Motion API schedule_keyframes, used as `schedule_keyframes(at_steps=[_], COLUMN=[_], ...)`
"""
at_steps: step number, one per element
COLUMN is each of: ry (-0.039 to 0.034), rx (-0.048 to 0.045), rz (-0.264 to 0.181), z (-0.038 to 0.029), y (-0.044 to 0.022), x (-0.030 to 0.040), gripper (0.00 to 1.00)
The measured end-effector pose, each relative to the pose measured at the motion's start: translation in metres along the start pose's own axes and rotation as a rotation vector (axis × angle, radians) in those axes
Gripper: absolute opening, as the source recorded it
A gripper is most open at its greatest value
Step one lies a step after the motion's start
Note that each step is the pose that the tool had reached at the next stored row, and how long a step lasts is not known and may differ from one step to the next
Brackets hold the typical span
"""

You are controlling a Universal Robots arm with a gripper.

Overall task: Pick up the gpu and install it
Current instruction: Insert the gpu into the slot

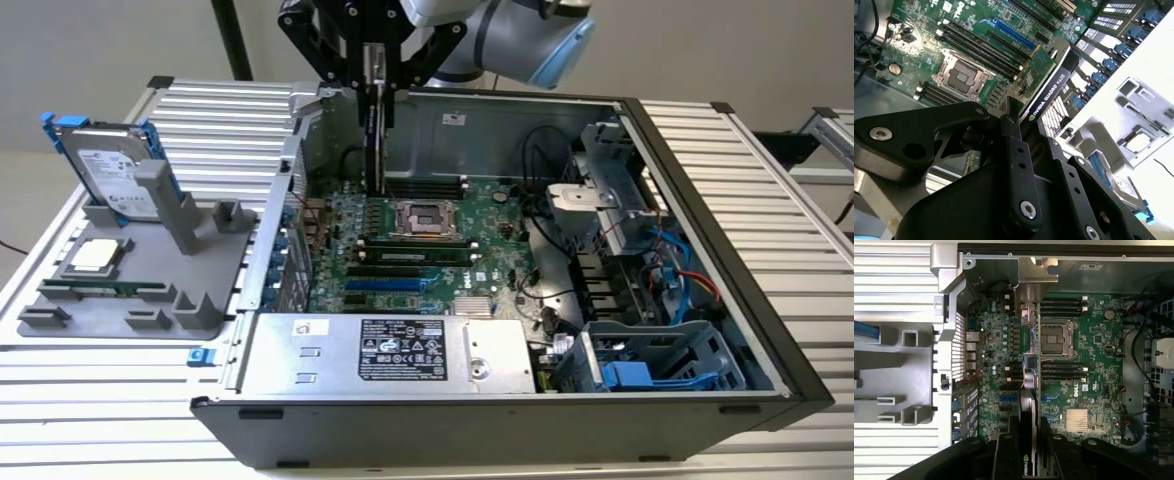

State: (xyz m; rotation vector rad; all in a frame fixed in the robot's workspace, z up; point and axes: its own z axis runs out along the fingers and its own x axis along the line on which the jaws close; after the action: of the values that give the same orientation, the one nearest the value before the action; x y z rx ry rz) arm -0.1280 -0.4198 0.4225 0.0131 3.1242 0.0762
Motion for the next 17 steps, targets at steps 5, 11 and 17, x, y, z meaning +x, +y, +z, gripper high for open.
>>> schedule_keyframes(at_steps=[5, 11, 17], ry=[0.0011, 0.0026, 0.0043], rx=[-0.0003, -0.0009, -0.0013], rz=[-0.021, -0.053, -0.086], z=[0.0, 0.0, 0.0], y=[0.0, 0.0, 0.0], x=[0.0, 0.0, 0.0], gripper=[0.0, 0.0, 0.0])
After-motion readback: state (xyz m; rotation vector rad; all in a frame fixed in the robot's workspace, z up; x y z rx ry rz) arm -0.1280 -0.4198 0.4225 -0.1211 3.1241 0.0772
